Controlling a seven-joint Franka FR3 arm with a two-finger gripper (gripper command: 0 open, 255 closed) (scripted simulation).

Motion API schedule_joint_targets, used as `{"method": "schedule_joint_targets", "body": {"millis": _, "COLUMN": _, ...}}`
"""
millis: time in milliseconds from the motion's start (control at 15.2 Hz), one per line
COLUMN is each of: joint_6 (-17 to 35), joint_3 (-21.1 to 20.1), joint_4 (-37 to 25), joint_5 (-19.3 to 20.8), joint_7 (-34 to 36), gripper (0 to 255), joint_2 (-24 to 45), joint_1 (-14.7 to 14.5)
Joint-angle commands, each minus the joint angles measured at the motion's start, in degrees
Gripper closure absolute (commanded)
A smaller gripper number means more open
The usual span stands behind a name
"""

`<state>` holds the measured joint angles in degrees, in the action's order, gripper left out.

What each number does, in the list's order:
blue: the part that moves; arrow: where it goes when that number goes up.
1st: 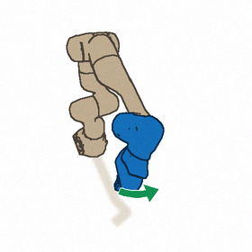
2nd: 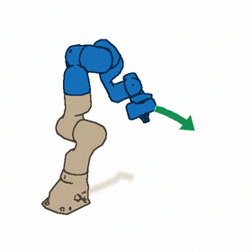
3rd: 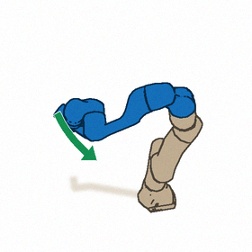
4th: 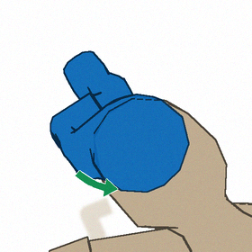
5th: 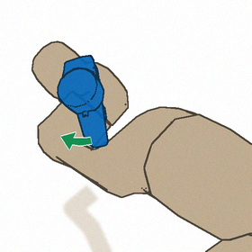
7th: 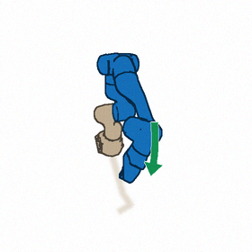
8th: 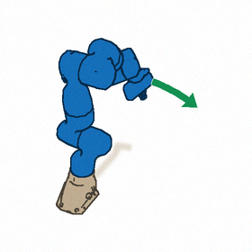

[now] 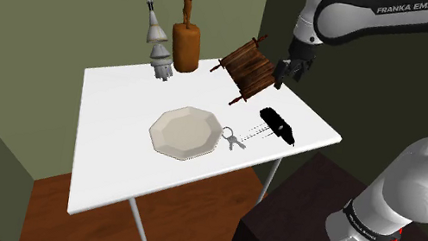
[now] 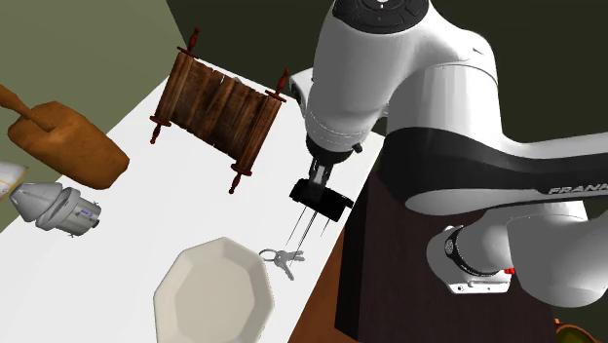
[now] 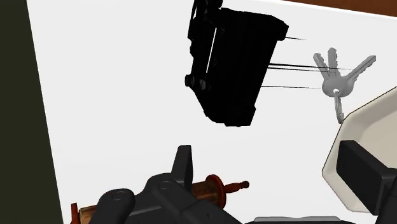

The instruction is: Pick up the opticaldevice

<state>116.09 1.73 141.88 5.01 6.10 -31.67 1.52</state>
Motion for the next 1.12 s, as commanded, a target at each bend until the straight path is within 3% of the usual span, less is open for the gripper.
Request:
{"method": "schedule_joint_targets", "body": {"millis": 0, "joint_6": 3.3, "joint_3": 0.0, "joint_4": 0.4, "joint_5": 0.7, "joint_7": 0.5, "gripper": 0, "joint_2": 3.6, "joint_1": 0.4}}
{"method": "schedule_joint_targets", "body": {"millis": 528, "joint_6": 15.8, "joint_3": -0.1, "joint_4": 1.0, "joint_5": 4.3, "joint_7": 3.3, "gripper": 0, "joint_2": 18.9, "joint_1": 2.1}}
{"method": "schedule_joint_targets", "body": {"millis": 1056, "joint_6": 22.5, "joint_3": 0.0, "joint_4": 3.3, "joint_5": 5.3, "joint_7": 4.5, "gripper": 0, "joint_2": 23.4, "joint_1": 2.4}}
